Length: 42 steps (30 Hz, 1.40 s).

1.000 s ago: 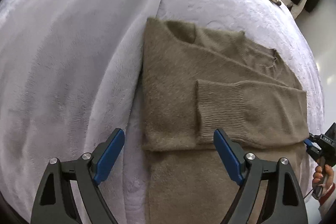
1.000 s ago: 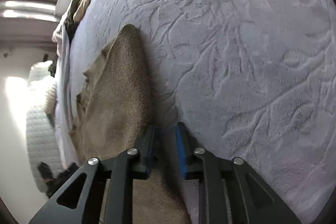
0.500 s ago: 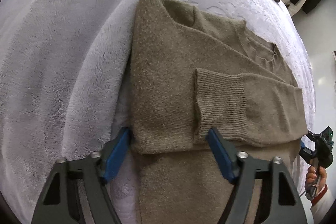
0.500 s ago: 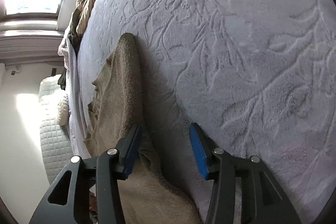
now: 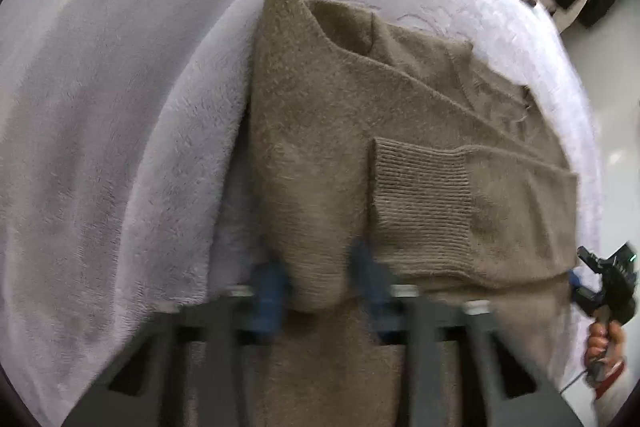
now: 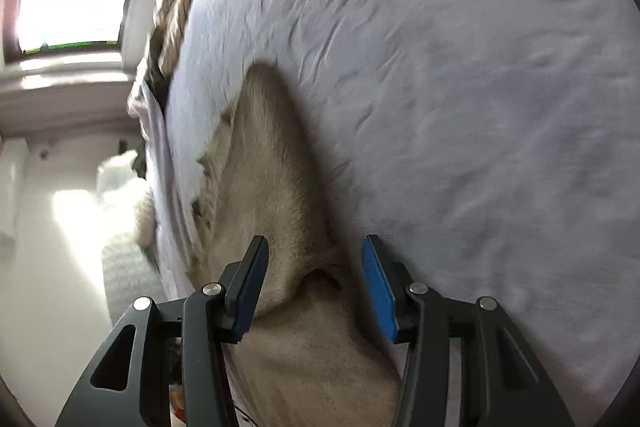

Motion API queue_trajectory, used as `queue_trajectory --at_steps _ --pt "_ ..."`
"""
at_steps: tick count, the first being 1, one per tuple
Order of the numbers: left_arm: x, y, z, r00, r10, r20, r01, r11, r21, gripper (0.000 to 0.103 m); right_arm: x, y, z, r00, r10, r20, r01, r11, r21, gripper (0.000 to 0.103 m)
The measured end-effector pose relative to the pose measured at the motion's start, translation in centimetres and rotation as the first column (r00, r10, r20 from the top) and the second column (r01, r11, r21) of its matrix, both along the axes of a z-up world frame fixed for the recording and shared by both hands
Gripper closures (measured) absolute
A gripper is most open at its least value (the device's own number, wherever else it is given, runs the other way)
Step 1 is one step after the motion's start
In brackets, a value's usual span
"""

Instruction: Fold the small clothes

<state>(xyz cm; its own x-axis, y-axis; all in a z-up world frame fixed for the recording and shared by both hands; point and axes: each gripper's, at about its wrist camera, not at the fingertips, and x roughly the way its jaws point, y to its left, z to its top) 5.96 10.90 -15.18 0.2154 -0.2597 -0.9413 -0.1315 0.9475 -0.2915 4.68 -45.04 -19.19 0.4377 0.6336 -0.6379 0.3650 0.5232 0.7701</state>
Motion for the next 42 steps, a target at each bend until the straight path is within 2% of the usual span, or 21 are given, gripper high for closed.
queue_trajectory --at_steps 1,2,5,8,11,12,13,14,15,17,20,21,22,26,30,32,34,36,37,38,42 --pt "-0.1 0.0 0.3 1.0 -0.001 0.01 0.001 1.0 0.011 0.08 0.8 0.9 -0.3 0.999 0.038 -0.031 -0.039 0.999 -0.029 0.071" --pt "-0.2 0.1 0.6 1.0 -0.006 0.027 0.005 1.0 0.02 0.082 1.3 1.4 -0.2 0.997 0.063 -0.04 -0.065 0.997 -0.048 0.087" --pt "-0.6 0.5 0.5 0.999 -0.016 0.04 0.015 0.999 0.033 0.082 1.7 1.9 0.9 0.994 0.112 -0.011 -0.113 0.98 -0.161 0.087" --pt "-0.7 0.8 -0.1 0.999 -0.004 0.037 0.003 1.0 0.019 0.082 1.9 1.2 -0.6 0.991 0.125 -0.051 -0.132 0.977 -0.168 0.087" --pt "-1.1 0.8 0.3 0.999 -0.006 0.051 0.004 0.999 0.041 0.081 2.1 1.3 -0.6 0.991 0.125 -0.047 -0.132 0.973 -0.19 0.086" --pt "-1.3 0.6 0.6 0.999 -0.006 0.05 0.003 0.998 0.058 0.079 2.0 1.5 -0.4 0.992 0.122 -0.045 -0.128 0.972 -0.196 0.085" --pt "-1.4 0.5 0.7 0.999 -0.007 0.045 0.004 0.997 0.079 0.064 1.7 1.5 -0.1 0.992 0.116 -0.042 -0.122 0.973 -0.198 0.08" --pt "-1.6 0.4 1.0 1.0 -0.007 0.03 0.003 0.992 0.13 0.038 1.5 1.6 0.2 0.993 0.109 -0.05 -0.117 0.971 -0.208 0.073" --pt "-1.8 0.3 1.2 0.999 -0.011 0.032 0.005 0.987 0.16 0.03 1.4 1.6 0.4 0.993 0.108 -0.054 -0.118 0.969 -0.217 0.069" --pt "-2.5 -0.1 2.2 0.997 -0.031 0.071 0.016 0.98 0.2 0.026 0.9 2.0 1.4 0.991 0.117 -0.059 -0.128 0.96 -0.248 0.055" --pt "-3.4 -0.7 2.9 0.996 -0.054 0.069 0.035 0.968 0.247 0.026 0.1 2.7 2.7 0.988 0.137 -0.071 -0.153 0.938 -0.31 0.046" --pt "-3.9 -1.0 3.2 0.996 -0.059 0.071 0.038 0.962 0.27 0.019 -0.2 3.0 3.1 0.987 0.142 -0.077 -0.16 0.931 -0.327 0.044" --pt "-4.1 -1.4 3.4 0.996 -0.063 0.07 0.04 0.958 0.285 0.008 -0.5 3.2 3.5 0.986 0.146 -0.081 -0.165 0.925 -0.341 0.042" --pt "-5.6 -2.3 4.3 0.996 -0.071 0.052 0.051 0.951 0.305 0.007 -1.7 4.8 5.0 0.982 0.169 -0.081 -0.187 0.914 -0.36 0.034" --pt "-6.9 -3.1 4.8 0.998 -0.065 0.016 0.058 0.96 0.275 0.007 -2.6 6.9 6.2 0.974 0.209 -0.091 -0.229 0.895 -0.384 0.03" --pt "-7.4 -3.5 4.9 0.997 -0.075 -0.005 0.074 0.962 0.262 0.007 -3.4 8.4 7.0 0.964 0.249 -0.096 -0.266 0.872 -0.411 0.024" --pt "-8.1 -4.2 5.0 0.995 -0.097 -0.026 0.101 0.97 0.22 0.007 -3.9 9.4 7.6 0.956 0.277 -0.093 -0.29 0.851 -0.438 0.022" --pt "-8.6 -4.8 5.6 0.993 -0.112 -0.025 0.115 0.971 0.208 0.007 -4.6 10.6 8.6 0.948 0.31 -0.075 -0.307 0.823 -0.477 0.015" --pt "-8.9 -5.1 6.0 0.992 -0.122 -0.022 0.124 0.97 0.208 0.007 -4.9 11.3 9.0 0.944 0.323 -0.068 -0.313 0.812 -0.493 0.005" --pt "-9.1 -5.2 6.3 0.992 -0.126 -0.017 0.127 0.97 0.209 0.007 -5.3 11.8 9.4 0.941 0.334 -0.061 -0.317 0.801 -0.509 0.0" --pt "-9.7 -6.0 7.8 0.994 -0.11 -0.011 0.11 0.976 0.188 0.007 -6.4 13.4 10.7 0.922 0.382 -0.064 -0.357 0.773 -0.524 0.0"
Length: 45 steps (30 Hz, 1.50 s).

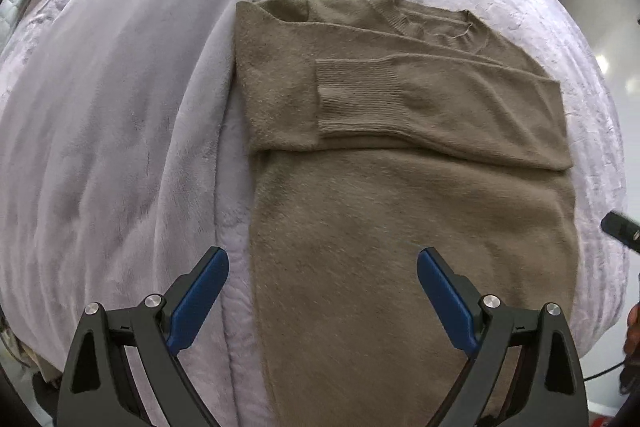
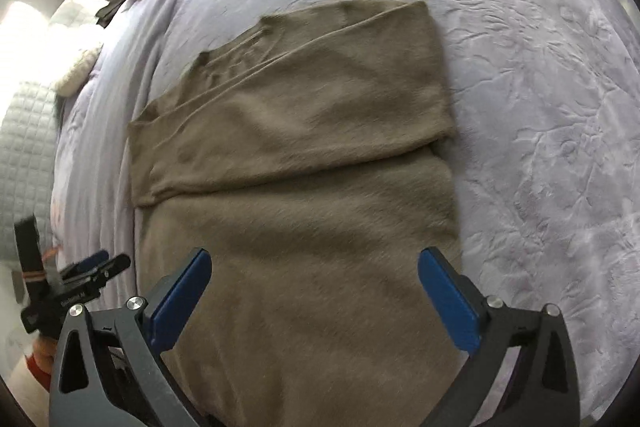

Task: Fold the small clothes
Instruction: 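Release both grippers and lift them off the folded sweater, then move both open grippers down to the sweater's hem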

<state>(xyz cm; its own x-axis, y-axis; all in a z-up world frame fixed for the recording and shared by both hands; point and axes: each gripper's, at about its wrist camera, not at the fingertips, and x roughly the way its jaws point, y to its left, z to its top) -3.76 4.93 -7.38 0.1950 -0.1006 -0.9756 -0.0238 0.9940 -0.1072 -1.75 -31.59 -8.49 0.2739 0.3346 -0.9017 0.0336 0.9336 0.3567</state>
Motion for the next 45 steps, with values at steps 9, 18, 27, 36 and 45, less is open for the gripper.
queue_trajectory --at_steps 9,18,27,36,45 --pt "-1.3 -1.8 1.9 0.999 -0.034 -0.006 0.034 0.999 -0.004 0.007 -1.9 0.6 1.7 0.999 -0.038 -0.021 0.037 0.999 -0.031 0.0" --pt "-2.3 -3.4 2.5 0.997 -0.062 -0.043 0.063 0.998 0.028 0.007 -3.3 -0.1 1.1 0.997 -0.069 -0.031 0.069 0.998 -0.007 0.0" --pt "-2.0 -5.9 3.0 0.995 -0.08 -0.054 0.084 0.994 0.075 0.007 -3.2 -2.3 -0.1 0.995 -0.088 -0.049 0.09 0.995 0.042 0.0" --pt "-4.0 -7.1 3.6 0.999 0.002 -0.051 0.004 0.995 0.1 0.007 -3.3 -3.5 -0.8 0.998 -0.01 -0.065 0.017 0.994 0.106 0.0" --pt "-9.7 -5.9 2.1 0.984 0.149 -0.1 -0.143 0.987 0.071 0.007 -3.7 -3.9 -2.6 0.988 0.107 -0.109 -0.084 0.977 0.197 0.0"
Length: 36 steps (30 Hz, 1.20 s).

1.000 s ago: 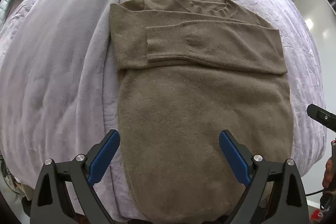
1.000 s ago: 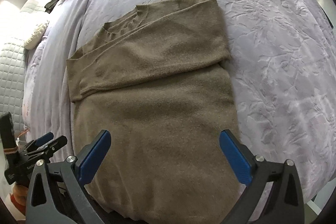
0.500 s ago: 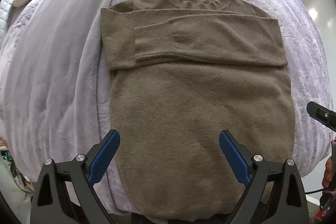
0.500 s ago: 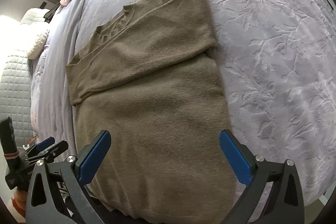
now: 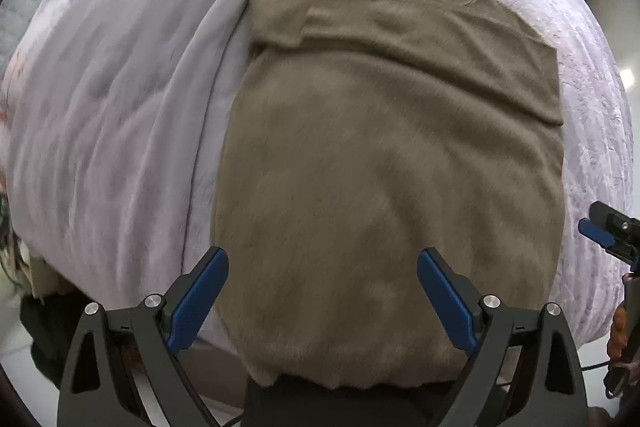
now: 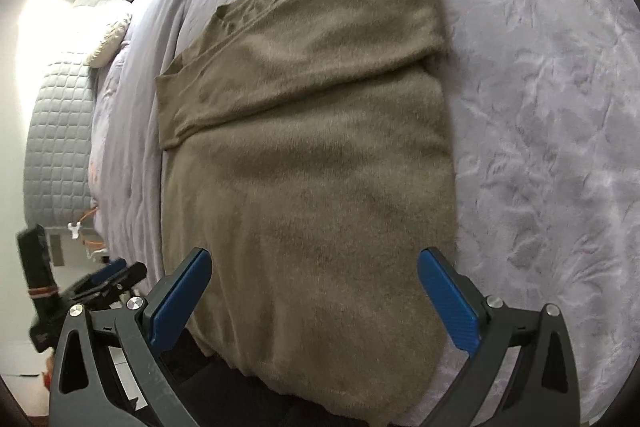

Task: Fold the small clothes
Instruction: 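Move both open grippers down to the sweater's hem, then grasp the ribbed hem with the left gripper while the right gripper grasps it too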

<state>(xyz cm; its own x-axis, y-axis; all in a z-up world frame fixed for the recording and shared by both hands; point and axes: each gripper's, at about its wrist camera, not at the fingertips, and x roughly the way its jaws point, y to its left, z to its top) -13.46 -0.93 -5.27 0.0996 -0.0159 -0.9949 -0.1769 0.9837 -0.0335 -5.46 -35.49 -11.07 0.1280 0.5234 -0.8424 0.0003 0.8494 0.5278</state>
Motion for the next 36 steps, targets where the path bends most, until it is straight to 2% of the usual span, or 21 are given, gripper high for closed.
queue_trajectory --at_steps 3,8,14,16,17,19,22,25,30,31,32,33,34,35,36 --pt "-1.6 1.2 -0.4 1.0 0.01 -0.006 -0.01 1.0 0.005 0.007 -1.4 -0.6 -0.7 1.0 -0.013 -0.019 0.014 0.999 0.043 0.0" --pt "-4.3 3.3 -1.7 1.0 -0.002 0.003 0.002 0.999 -0.035 0.007 -4.8 -0.6 -2.1 0.998 -0.036 -0.044 0.038 0.998 0.048 0.0" --pt "-8.5 5.4 -4.4 0.999 -0.035 -0.011 0.033 0.988 -0.153 0.007 -10.7 -0.8 -3.5 0.994 -0.092 -0.056 0.09 0.995 -0.033 0.001" --pt "-9.8 5.8 -5.3 0.999 -0.051 -0.019 0.047 0.983 -0.18 0.007 -12.6 -1.0 -4.2 0.992 -0.106 -0.074 0.104 0.994 -0.025 0.004" --pt "-10.4 6.0 -5.7 0.998 -0.056 -0.021 0.05 0.98 -0.192 0.007 -13.8 -1.2 -4.7 0.989 -0.115 -0.09 0.114 0.993 -0.016 0.012" --pt "-11.3 6.4 -6.9 0.998 -0.056 -0.04 0.045 0.972 -0.233 0.007 -15.2 -1.4 -5.7 0.986 -0.122 -0.114 0.122 0.992 -0.014 0.019" --pt "-12.1 6.8 -8.4 0.998 -0.04 -0.052 0.023 0.957 -0.29 0.007 -17.1 -1.9 -7.1 0.981 -0.137 -0.135 0.135 0.991 -0.022 0.02" --pt "-12.1 6.4 -9.4 0.998 -0.048 -0.05 0.028 0.936 -0.351 0.007 -18.0 -2.1 -8.2 0.978 -0.149 -0.147 0.152 0.988 0.01 0.02" --pt "-11.9 4.8 -11.0 0.995 -0.08 -0.059 0.056 0.941 -0.333 0.008 -17.9 -1.3 -9.8 0.979 -0.137 -0.153 0.15 0.986 0.079 0.02" --pt "-11.9 4.7 -10.9 0.995 -0.082 -0.054 0.06 0.943 -0.328 0.016 -17.7 -1.0 -10.0 0.979 -0.133 -0.155 0.148 0.985 0.088 0.02" --pt "-11.9 4.5 -10.9 0.995 -0.084 -0.052 0.063 0.946 -0.319 0.035 -17.6 -0.7 -10.1 0.978 -0.135 -0.158 0.152 0.984 0.097 0.02" --pt "-11.9 4.5 -10.9 0.994 -0.086 -0.061 0.063 0.95 -0.307 0.044 -17.5 -0.5 -10.1 0.977 -0.139 -0.162 0.158 0.982 0.106 0.02" --pt "-12.0 4.6 -10.8 0.995 -0.08 -0.057 0.057 0.945 -0.323 0.065 -17.4 -0.2 -10.2 0.976 -0.142 -0.167 0.163 0.979 0.12 0.03" --pt "-12.1 4.8 -10.8 0.996 -0.071 -0.052 0.049 0.936 -0.35 0.088 -17.3 0.0 -10.2 0.975 -0.14 -0.174 0.164 0.977 0.133 0.067" --pt "-12.3 5.4 -10.5 0.997 -0.06 -0.051 0.036 0.924 -0.382 0.093 -17.3 0.2 -10.4 0.973 -0.137 -0.188 0.165 0.976 0.141 0.09"
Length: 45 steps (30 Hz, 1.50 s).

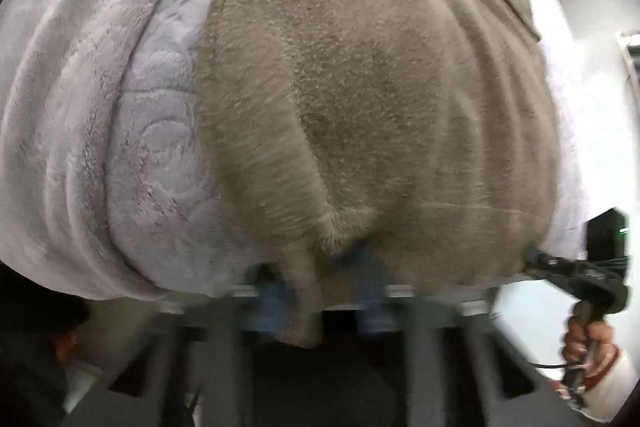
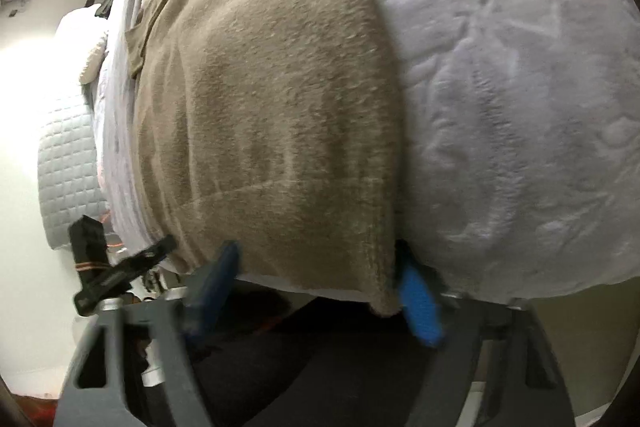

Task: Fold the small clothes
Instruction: 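Grasp the ribbed hem with the left gripper while the right gripper grasps it too, then lift the hem with both grippers and fold it up toward the collar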

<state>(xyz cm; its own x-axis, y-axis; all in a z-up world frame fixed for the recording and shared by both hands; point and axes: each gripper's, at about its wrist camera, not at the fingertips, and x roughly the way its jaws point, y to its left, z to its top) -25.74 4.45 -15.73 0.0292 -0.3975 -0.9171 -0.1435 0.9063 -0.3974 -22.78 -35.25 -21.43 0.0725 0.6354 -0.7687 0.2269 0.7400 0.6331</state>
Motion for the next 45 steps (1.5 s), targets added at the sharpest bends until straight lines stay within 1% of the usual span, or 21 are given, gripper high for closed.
queue_trajectory --at_steps 1,4,8,11,14,16,21,25,28,30,32,34,39,42,45 --pt "0.0 0.3 0.5 1.0 0.015 0.003 -0.015 1.0 -0.026 0.093 0.0 0.0 0.1 1.0 -0.009 -0.003 0.009 1.0 0.021 0.091" --pt "0.1 0.7 2.6 0.999 0.027 0.039 -0.024 0.998 -0.065 0.093 -0.2 0.0 1.0 0.999 -0.033 0.029 0.03 0.993 0.114 0.091" --pt "1.0 1.1 5.4 0.996 0.035 0.084 -0.025 0.993 -0.113 0.093 0.5 -0.4 2.5 0.995 -0.092 0.044 0.078 0.967 0.242 0.091" --pt "2.4 1.4 7.4 0.991 0.043 0.123 -0.027 0.991 -0.132 0.093 2.1 -0.6 4.0 0.99 -0.122 0.07 0.094 0.946 0.31 0.091" --pt "4.6 2.2 9.4 0.984 0.062 0.168 -0.038 0.989 -0.145 0.093 4.3 -0.5 5.9 0.986 -0.123 0.108 0.08 0.938 0.338 0.091" --pt "6.6 2.9 10.5 0.977 0.091 0.191 -0.061 0.986 -0.158 0.093 6.2 -0.3 7.3 0.983 -0.121 0.141 0.064 0.933 0.355 0.091" --pt "12.0 3.3 12.8 0.959 0.142 0.245 -0.104 0.981 -0.162 0.093 11.3 -0.7 10.5 0.966 -0.147 0.212 0.053 0.918 0.393 0.091" --pt "16.3 2.6 15.3 0.935 0.167 0.311 -0.129 0.982 -0.14 0.093 16.0 -1.5 12.7 0.952 -0.168 0.257 0.047 0.908 0.417 0.094" --pt "18.9 2.3 16.7 0.922 0.169 0.347 -0.136 0.984 -0.119 0.093 19.1 -2.7 13.9 0.943 -0.182 0.278 0.045 0.899 0.437 0.094" --pt "20.5 1.9 17.3 0.911 0.169 0.376 -0.138 0.984 -0.11 0.093 21.0 -3.0 14.5 0.94 -0.172 0.296 0.027 0.9 0.434 0.094" --pt "22.0 1.8 17.2 0.908 0.181 0.378 -0.148 0.982 -0.116 0.093 23.1 -3.7 15.0 0.936 -0.147 0.32 0.001 0.91 0.416 0.094" --pt "23.8 1.8 17.0 0.907 0.189 0.376 -0.157 0.981 -0.116 0.093 25.1 -3.6 15.3 0.936 -0.143 0.322 0.002 0.916 0.401 0.094" --pt "28.1 2.4 16.1 0.909 0.176 0.379 -0.145 0.984 -0.108 0.093 29.7 -3.0 15.2 0.928 -0.149 0.341 0.011 0.927 0.375 0.094" --pt "31.2 2.8 14.1 0.919 0.158 0.362 -0.133 0.987 -0.092 0.093 32.3 -2.6 14.6 0.925 -0.167 0.34 0.041 0.936 0.35 0.094" --pt "34.0 3.0 11.9 0.931 0.131 0.341 -0.117 0.991 -0.062 0.093 34.8 -2.2 13.2 0.929 -0.202 0.311 0.089 0.936 0.342 0.094"
